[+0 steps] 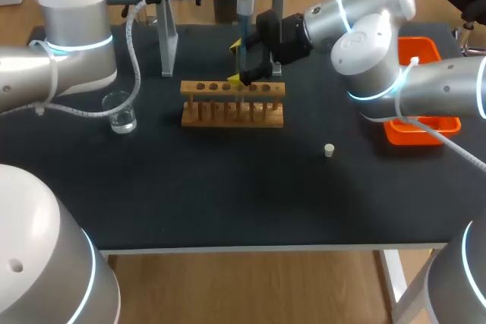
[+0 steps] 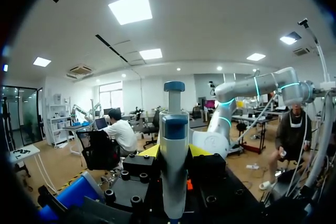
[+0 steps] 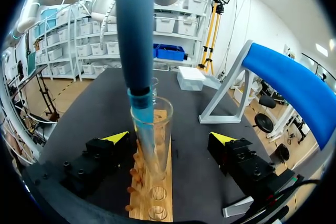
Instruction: Invert the test tube, pick up the pipette, mount the tip to pipette, aspirate from beaker and dispense into the tube, eject the tip, return the pipette, and cap with the stopper.
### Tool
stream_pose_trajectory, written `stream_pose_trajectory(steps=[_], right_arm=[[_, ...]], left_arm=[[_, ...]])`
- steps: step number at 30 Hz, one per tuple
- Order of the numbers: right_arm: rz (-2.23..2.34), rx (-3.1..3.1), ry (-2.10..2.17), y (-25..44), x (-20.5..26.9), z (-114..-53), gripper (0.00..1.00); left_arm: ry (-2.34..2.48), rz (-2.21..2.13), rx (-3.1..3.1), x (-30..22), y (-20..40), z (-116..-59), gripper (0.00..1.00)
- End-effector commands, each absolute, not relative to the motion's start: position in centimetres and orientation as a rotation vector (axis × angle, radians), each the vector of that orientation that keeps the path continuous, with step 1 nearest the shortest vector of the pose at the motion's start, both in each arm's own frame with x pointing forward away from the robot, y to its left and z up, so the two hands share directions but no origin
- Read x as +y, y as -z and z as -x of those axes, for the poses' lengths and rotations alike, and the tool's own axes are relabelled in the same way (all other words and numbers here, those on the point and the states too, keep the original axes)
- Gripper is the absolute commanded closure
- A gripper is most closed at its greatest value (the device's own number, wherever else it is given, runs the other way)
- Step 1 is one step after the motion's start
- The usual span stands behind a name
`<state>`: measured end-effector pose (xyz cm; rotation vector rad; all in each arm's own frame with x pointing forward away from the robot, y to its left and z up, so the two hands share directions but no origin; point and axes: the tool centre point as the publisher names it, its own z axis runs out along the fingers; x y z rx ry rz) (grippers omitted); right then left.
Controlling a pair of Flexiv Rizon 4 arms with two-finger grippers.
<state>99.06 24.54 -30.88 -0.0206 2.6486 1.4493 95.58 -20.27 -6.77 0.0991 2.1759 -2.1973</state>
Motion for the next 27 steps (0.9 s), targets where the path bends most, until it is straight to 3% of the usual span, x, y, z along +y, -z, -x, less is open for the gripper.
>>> stream_pose_trajectory(steps=[1,27], right_arm=[[0.024,2.653,-1.448,30.8,24.5,-99.1,0.00],[0.025,2.655,-1.446,30.8,24.5,-99.0,0.00]], left_arm=[[2.192,-0.095,2.172,-20.4,6.9,-95.4,1.00],[2.191,-0.109,2.135,-20.4,7.6,-94.3,1.00]])
